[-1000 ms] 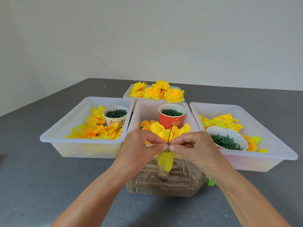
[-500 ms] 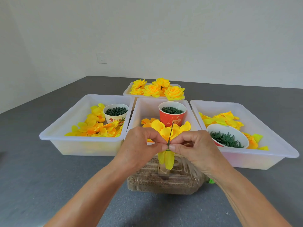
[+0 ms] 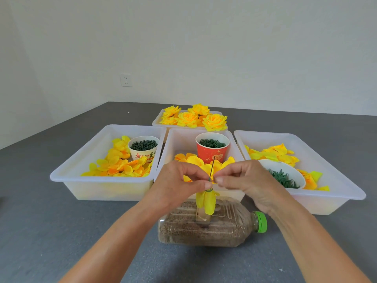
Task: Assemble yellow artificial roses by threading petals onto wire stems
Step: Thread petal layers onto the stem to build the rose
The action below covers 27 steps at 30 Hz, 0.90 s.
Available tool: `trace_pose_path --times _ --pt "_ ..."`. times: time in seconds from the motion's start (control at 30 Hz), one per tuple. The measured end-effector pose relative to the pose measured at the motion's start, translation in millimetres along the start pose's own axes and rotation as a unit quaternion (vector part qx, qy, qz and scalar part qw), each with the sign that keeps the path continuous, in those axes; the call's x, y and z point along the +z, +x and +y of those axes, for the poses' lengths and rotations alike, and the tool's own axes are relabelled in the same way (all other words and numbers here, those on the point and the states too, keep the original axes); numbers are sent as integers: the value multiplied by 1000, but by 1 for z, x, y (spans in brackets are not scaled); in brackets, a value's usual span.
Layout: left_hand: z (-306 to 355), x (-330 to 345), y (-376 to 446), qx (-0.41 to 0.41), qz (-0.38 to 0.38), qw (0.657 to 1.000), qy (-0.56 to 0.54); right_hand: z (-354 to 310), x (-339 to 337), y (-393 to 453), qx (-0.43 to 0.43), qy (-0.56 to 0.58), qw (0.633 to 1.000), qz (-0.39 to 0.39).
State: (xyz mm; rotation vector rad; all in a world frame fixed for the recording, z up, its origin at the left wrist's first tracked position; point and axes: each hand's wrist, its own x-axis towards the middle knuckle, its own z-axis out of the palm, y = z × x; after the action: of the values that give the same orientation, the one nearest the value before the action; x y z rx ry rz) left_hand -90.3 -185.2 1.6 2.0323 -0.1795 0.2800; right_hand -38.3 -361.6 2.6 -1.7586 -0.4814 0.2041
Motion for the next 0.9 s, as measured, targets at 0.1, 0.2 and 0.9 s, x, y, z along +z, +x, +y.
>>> trace_pose_path --times 0.1,0.2,0.9 --pt "0 -2 4 6 -22 1000 -4 6 -10 26 -8 -64 995 70" --pt "0 -3 4 5 -39 999 -17 18 -10 59 -1 -155 984 87" --pt "-5 -10 5 -16 -60 989 -135 36 11 101 71 -315 945 53"
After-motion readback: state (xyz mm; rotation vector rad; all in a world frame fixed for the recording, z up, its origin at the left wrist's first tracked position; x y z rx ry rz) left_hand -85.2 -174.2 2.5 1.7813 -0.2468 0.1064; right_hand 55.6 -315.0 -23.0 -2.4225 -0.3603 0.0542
